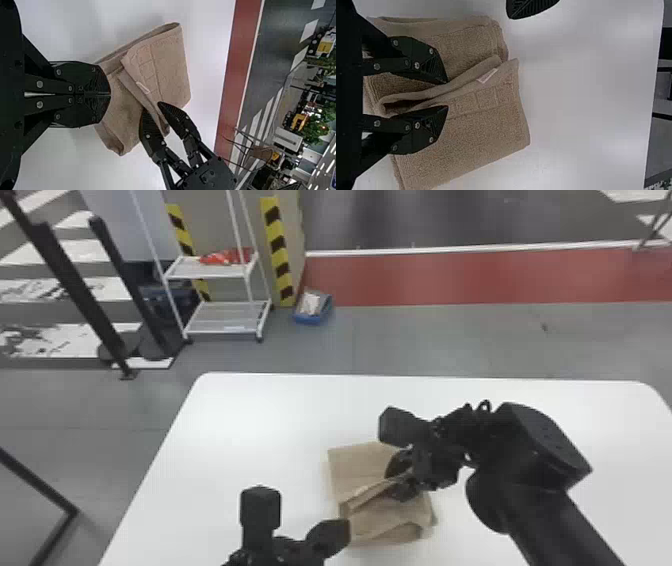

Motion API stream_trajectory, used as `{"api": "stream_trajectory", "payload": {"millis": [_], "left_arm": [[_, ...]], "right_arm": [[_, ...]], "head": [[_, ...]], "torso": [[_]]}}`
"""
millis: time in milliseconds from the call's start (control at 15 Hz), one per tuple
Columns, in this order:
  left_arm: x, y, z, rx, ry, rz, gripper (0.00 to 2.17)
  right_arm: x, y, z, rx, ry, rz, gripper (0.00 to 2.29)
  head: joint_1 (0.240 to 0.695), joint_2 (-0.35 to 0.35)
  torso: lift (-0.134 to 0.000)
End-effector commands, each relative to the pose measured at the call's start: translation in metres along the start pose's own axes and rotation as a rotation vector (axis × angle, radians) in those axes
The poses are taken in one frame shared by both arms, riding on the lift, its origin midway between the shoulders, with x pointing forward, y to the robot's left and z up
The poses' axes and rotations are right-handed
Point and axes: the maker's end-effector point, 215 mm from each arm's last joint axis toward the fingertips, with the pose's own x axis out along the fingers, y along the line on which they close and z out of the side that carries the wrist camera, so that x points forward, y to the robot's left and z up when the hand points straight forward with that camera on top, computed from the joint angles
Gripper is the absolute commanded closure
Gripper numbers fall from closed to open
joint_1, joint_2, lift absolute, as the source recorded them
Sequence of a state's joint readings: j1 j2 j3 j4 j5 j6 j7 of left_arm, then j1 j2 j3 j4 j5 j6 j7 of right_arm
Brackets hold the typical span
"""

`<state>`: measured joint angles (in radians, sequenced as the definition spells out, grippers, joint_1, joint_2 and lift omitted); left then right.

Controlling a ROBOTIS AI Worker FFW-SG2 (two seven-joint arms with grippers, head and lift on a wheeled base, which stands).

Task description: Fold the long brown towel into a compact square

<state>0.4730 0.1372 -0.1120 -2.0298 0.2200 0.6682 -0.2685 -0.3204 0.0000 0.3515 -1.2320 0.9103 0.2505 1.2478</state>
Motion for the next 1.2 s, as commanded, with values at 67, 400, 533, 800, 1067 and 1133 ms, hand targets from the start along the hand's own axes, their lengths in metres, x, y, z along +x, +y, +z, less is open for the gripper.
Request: {"api": "stream_trajectory", "payload": {"millis": [67,400,533,800,1067,1133], "left_arm": [[0.0,-0.002,-0.001,-0.006,0.001,-0.009,1.66],[0.003,-0.01,0.003,-0.008,-0.007,-0.034,1.66],[0.008,-0.021,0.003,-0.007,-0.003,-0.071,1.66],[0.037,-0.049,-0.002,-0.008,0.025,-0.143,1.66],[0.063,-0.053,0.025,0.03,-0.066,-0.146,1.66],[0.07,-0.05,0.027,0.033,-0.061,-0.139,1.66]], "right_arm": [[-0.001,-0.003,-0.001,0.007,0.007,0.003,1.51],[-0.012,-0.008,-0.004,0.04,-0.015,-0.017,1.52],[-0.023,-0.014,0.001,0.048,-0.037,-0.046,1.52],[-0.047,-0.02,0.01,0.092,-0.09,-0.09,1.52],[-0.052,-0.006,0.012,0.103,-0.108,-0.077,1.52],[-0.054,-0.003,0.012,0.104,-0.113,-0.075,1.52]], "head": [[0.695,0.117],[0.695,0.103],[0.695,0.095],[0.695,0.05],[0.695,0.005],[0.695,0.001]], "torso": [[0.0],[0.0],[0.0],[0.0],[0.0],[0.0]]}}
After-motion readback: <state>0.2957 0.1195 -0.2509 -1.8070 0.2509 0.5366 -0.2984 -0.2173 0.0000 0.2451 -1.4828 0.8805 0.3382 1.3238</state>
